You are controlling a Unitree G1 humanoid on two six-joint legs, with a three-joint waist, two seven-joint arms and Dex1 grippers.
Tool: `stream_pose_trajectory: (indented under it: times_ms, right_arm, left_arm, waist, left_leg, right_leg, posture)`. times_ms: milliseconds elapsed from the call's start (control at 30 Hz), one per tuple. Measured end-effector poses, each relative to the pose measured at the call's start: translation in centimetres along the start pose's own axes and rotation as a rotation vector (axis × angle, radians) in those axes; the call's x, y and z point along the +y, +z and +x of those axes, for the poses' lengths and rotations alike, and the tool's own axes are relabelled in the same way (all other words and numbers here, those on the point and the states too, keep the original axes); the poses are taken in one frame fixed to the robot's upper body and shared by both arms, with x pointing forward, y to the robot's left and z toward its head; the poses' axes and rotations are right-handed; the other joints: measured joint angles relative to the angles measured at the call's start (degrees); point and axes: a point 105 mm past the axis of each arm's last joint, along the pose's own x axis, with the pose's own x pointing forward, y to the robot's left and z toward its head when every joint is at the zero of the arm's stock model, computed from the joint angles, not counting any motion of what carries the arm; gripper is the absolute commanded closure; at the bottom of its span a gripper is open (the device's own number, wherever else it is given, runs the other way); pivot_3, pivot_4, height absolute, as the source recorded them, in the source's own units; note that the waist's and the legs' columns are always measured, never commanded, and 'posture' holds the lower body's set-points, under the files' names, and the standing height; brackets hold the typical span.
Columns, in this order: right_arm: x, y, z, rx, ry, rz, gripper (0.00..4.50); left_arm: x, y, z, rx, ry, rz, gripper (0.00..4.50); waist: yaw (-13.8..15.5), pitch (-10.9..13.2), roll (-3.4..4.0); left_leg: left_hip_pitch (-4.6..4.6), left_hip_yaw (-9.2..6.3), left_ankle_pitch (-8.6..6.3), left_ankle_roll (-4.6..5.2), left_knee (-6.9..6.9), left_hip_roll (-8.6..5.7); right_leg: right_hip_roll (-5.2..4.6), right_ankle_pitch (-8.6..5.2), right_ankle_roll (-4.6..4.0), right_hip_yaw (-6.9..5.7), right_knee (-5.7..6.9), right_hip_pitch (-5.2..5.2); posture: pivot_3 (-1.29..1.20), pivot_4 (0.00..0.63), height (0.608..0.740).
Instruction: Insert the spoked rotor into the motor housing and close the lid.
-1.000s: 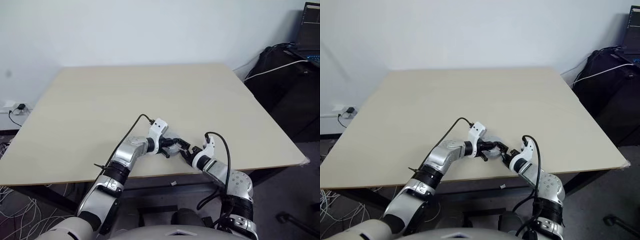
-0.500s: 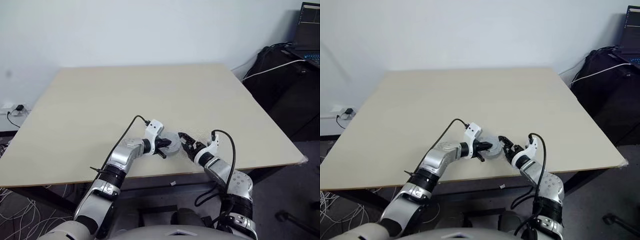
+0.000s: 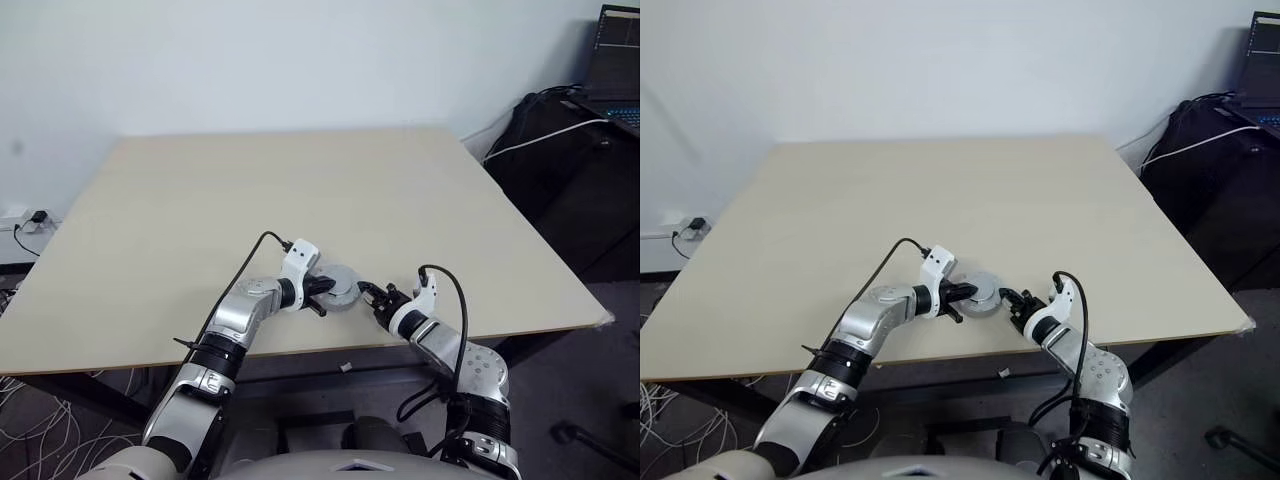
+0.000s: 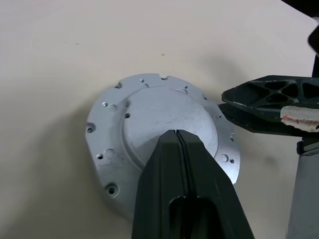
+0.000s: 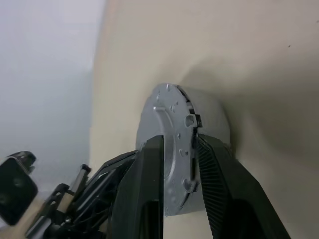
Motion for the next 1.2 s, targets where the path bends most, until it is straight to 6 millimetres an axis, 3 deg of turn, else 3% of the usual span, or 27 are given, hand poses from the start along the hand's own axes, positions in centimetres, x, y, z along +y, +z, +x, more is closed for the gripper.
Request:
stream_pose_trajectory:
  times_ms: [33, 133, 400, 800, 1200]
  right_arm:
    - [-0.1, 0.0, 0.0, -0.002, -0.008, -0.012, 3.41]
    - [-0.1, 0.0, 0.0, 0.000, -0.005, -0.033, 2.80]
    - [0.1, -0.1, -0.3, 0.041, 0.026, -0.067, 0.28]
    - [0.5, -1.8, 0.1, 0.173, 0.038, -0.054, 0.28]
    - [0.4, -1.1, 1.1, 0.150, 0.053, 0.002, 0.28]
  left_arm:
    - [0.0, 0.0, 0.0, 0.000, 0.000, 0.000, 4.50]
    - [0.0, 0.0, 0.0, -0.001, 0.000, -0.001, 4.50]
    - [0.0, 0.0, 0.0, -0.001, 0.001, -0.001, 4.50]
    - [0.0, 0.0, 0.0, -0.001, 0.001, -0.001, 4.50]
    - [0.4, -0.2, -0.4, -0.005, 0.024, -0.004, 4.50]
  waist:
    - [0.0, 0.0, 0.00]
    - [0.1, 0.0, 0.00]
    - [0.1, 0.0, 0.01]
    - [0.2, 0.0, 0.01]
    - [-0.1, 0.0, 0.01]
  left_leg:
    - [0.00, 0.00, 0.00, 0.00, 0.00, 0.00]
    - [-0.02, 0.00, 0.00, 0.00, 0.00, -0.02]
    - [-0.02, -0.01, 0.00, 0.00, 0.00, -0.01]
    - [-0.02, -0.01, -0.01, 0.00, -0.01, -0.01]
    - [-0.01, -0.02, -0.07, -0.13, 0.00, 0.00]
  right_leg:
    - [0.00, 0.00, 0.00, 0.00, -0.01, -0.01]
    - [-0.02, 0.01, 0.00, 0.00, -0.02, 0.00]
    - [-0.03, 0.01, -0.01, 0.00, -0.03, 0.00]
    - [-0.17, 0.03, -0.05, -0.05, -0.03, -0.09]
    - [-0.19, 0.19, -0.19, -0.05, -0.03, -0.15]
  posture:
    - [0.00, 0.000, 0.740]
    - [0.00, 0.000, 0.740]
    - [0.00, 0.000, 0.740]
    - [0.00, 0.000, 0.740]
    - [0.00, 0.000, 0.740]
